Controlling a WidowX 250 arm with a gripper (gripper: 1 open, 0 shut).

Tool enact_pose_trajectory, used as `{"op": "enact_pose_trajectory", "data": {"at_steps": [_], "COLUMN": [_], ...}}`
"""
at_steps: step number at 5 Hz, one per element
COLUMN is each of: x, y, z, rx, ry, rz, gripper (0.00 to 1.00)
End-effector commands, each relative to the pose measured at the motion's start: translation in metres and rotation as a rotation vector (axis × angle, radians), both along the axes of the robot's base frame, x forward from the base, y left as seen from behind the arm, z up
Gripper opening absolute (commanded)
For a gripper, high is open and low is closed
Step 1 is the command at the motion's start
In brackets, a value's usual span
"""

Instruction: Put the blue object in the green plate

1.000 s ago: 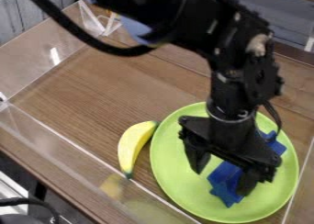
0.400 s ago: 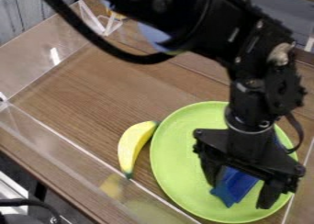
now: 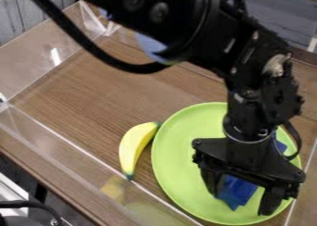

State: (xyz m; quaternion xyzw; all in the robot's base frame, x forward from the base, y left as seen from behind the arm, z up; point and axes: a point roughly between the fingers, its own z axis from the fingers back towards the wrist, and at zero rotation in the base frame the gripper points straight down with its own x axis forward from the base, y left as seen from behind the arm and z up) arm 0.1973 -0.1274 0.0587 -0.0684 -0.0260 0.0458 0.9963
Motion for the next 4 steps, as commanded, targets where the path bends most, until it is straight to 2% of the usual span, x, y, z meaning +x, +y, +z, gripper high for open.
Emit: {"op": "enact_pose_trajectory", "data": {"at_steps": [1, 3, 4], "x": [0.012, 0.030, 0.030], "y": [-0.001, 0.004, 0.002], "z": [0.007, 0.013, 0.009], "rx": [-0.003, 0.001, -0.006], "ry": [-0.010, -0.013, -0.020], "rz": [0.025, 0.055, 0.035], "gripper": [1.00, 1.00, 1.00]}}
